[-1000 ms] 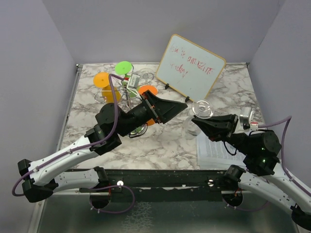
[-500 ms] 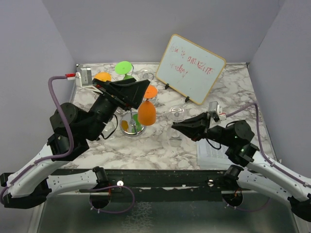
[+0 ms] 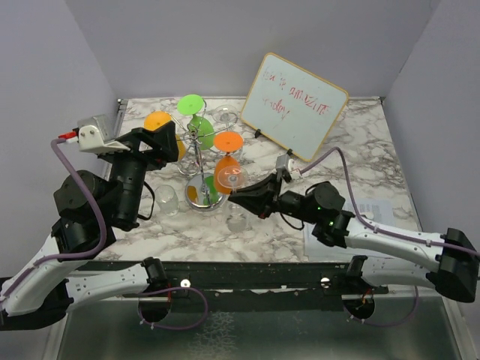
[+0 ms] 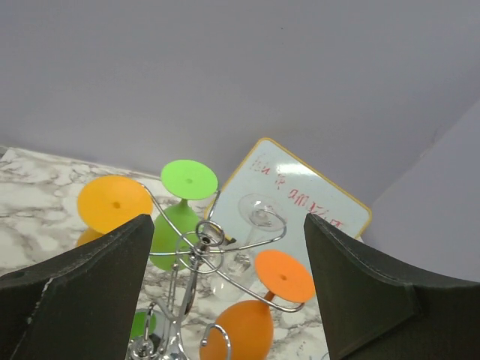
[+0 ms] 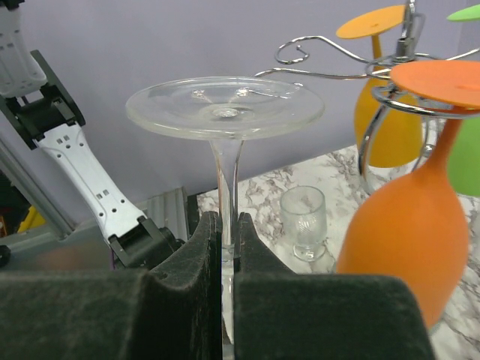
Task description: Place the wine glass upside down on the wine glass rack
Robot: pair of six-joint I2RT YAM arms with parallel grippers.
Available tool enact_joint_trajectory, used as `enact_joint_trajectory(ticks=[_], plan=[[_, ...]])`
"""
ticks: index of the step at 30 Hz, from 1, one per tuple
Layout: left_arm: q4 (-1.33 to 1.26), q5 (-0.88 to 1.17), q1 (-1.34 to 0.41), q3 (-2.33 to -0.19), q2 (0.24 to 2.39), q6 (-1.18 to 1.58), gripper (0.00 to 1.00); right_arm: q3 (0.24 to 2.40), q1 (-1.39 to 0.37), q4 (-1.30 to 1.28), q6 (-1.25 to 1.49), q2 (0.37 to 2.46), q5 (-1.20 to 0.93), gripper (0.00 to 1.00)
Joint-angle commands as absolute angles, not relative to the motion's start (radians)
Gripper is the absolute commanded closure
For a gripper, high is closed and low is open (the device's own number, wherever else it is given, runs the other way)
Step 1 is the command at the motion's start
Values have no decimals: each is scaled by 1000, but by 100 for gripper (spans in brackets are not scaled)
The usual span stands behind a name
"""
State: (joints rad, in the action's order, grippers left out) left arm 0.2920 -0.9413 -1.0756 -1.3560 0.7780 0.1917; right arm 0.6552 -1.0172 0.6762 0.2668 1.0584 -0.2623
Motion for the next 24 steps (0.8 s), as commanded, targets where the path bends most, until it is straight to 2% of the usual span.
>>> enact_joint_trajectory(ticks=[1,15,24], plan=[[342,-1034,-1080,-1330,745,134,18,719,-1096,850,241,1160,-75,99],[423,-1018,-1080,-1311,698,191,18,875,-1144,1008,306,1453,182,99],[443,-1006,-1080,-1313,698,208,17,951,-1144,1003,385,1581,170,99]])
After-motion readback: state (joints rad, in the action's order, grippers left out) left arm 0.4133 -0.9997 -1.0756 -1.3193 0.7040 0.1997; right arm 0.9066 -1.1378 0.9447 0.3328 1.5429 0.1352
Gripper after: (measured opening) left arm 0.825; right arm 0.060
